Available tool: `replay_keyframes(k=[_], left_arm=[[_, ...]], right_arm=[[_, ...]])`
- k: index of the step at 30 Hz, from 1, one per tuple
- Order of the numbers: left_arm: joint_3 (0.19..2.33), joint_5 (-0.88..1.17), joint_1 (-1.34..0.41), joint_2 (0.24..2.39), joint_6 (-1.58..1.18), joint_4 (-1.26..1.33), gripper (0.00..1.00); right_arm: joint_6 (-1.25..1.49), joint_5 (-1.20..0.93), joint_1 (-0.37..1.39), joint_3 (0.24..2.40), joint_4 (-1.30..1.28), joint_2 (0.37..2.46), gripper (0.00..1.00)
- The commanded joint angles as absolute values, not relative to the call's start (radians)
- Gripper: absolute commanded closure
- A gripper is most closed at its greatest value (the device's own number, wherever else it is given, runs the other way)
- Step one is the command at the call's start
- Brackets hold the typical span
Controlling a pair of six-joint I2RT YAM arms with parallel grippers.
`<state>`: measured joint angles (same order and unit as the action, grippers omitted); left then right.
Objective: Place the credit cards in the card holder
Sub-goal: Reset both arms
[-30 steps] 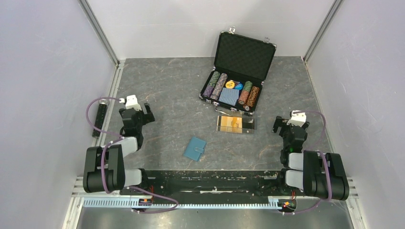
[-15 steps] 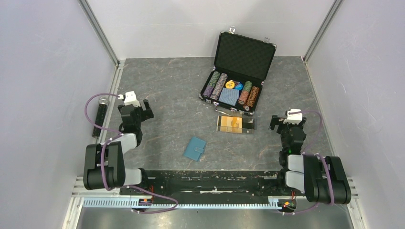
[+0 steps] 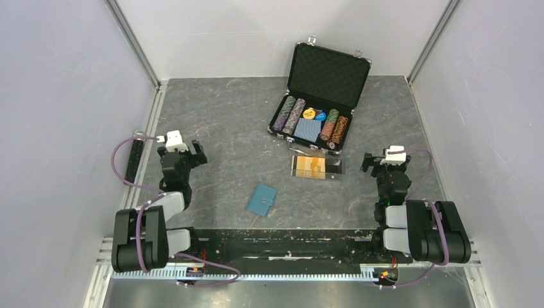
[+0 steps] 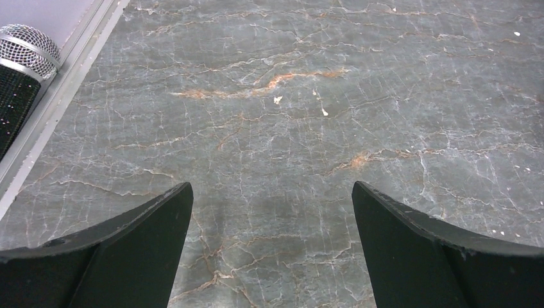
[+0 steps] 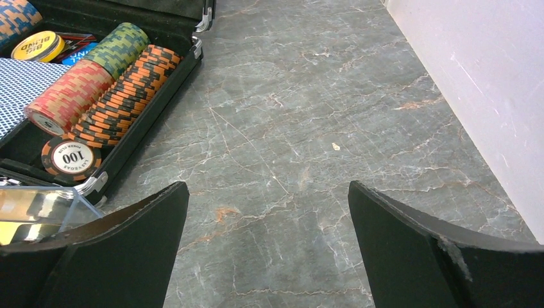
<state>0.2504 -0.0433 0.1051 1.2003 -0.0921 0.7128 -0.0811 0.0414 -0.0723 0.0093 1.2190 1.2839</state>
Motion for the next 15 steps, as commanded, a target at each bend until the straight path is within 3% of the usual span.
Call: replay_keyframes(k=[1, 4, 5, 7, 10, 12, 15], left_arm=[[0.249, 0.005, 0.109, 1.284, -0.154, 0.915, 0.0], [0.265, 0.049, 0.097, 1.393, -0.127, 1.006, 0.0], [0.28, 0.035, 0.088, 1.394, -0.12, 0.96, 0.0], [0.284, -0.082, 0.029, 1.394, -0.097, 0.944, 0.0], [0.204, -0.241, -0.029, 1.491, -0.093, 1.212, 0.0], [0.251, -0.228, -0.041, 1.442, -0.084, 1.04, 0.0], [0.253, -0.204, -0.041, 1.463, -0.075, 1.069, 0.0]], right_arm=[[-0.131, 0.02, -0.032, -0.053, 1.302, 1.316, 0.02], [-0.179, 0.118, 0.049, -0.09, 1.449, 1.392, 0.02], [-0.175, 0.132, 0.05, -0.07, 1.388, 1.378, 0.02], [-0.178, 0.139, 0.054, -0.073, 1.403, 1.383, 0.02], [-0.178, 0.141, 0.055, -0.073, 1.394, 1.38, 0.02], [-0.179, 0.14, 0.055, -0.076, 1.399, 1.379, 0.02], [-0.178, 0.14, 0.055, -0.078, 1.403, 1.377, 0.02]])
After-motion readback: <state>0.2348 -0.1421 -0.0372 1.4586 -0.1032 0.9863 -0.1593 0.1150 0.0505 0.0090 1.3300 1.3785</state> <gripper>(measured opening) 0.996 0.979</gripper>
